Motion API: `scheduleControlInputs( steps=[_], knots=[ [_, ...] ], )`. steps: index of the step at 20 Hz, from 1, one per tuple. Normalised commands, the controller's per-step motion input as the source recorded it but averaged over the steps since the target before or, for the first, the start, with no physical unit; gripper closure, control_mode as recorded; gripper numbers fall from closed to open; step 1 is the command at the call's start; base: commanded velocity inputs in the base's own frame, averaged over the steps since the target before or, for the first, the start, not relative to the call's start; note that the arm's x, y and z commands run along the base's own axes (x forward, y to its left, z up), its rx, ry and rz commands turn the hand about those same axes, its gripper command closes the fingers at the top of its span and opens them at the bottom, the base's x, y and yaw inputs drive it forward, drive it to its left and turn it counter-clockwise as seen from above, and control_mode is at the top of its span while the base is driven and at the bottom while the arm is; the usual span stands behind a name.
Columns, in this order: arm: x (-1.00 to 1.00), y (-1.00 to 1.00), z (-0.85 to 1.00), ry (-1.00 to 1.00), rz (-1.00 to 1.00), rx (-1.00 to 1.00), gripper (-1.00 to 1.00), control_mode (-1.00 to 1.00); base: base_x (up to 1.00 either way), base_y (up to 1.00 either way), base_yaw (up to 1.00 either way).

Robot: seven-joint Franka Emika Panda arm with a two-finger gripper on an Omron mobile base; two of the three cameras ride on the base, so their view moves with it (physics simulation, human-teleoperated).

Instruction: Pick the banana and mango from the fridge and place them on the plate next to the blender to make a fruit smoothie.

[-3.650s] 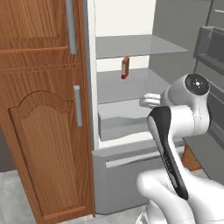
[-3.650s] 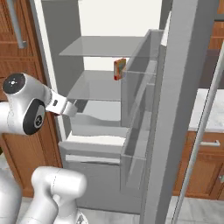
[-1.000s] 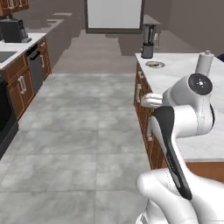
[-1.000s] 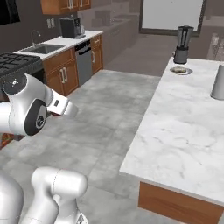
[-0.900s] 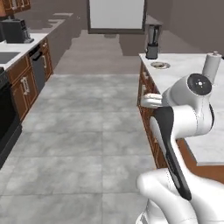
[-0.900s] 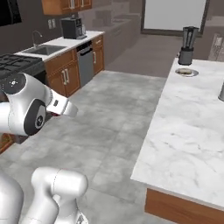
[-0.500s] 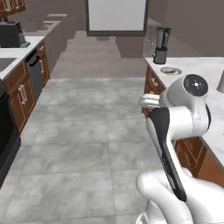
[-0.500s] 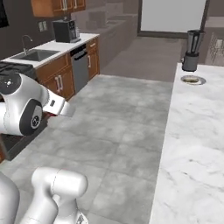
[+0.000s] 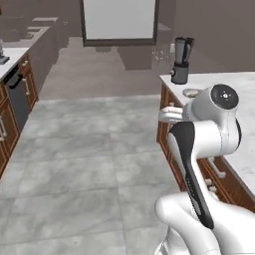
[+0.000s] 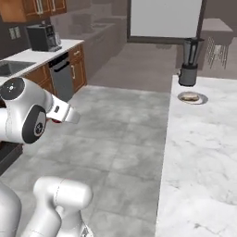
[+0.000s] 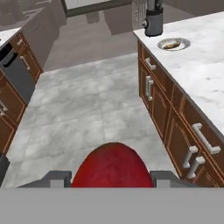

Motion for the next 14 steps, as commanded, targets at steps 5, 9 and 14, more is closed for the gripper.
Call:
scheduleControlInputs(
  steps=[5, 9, 14],
  knots=[
    [0.00, 0.00, 0.00, 0.00, 0.00, 0.00, 1.00, 1.00, 1.00, 0.00, -0.18],
    [0.00, 0.00, 0.00, 0.00, 0.00, 0.00, 1.00, 1.00, 1.00, 0.08, -0.22],
    [0.00, 0.00, 0.00, 0.00, 0.00, 0.00, 1.00, 1.00, 0.92, 0.11, -0.36]
  ],
)
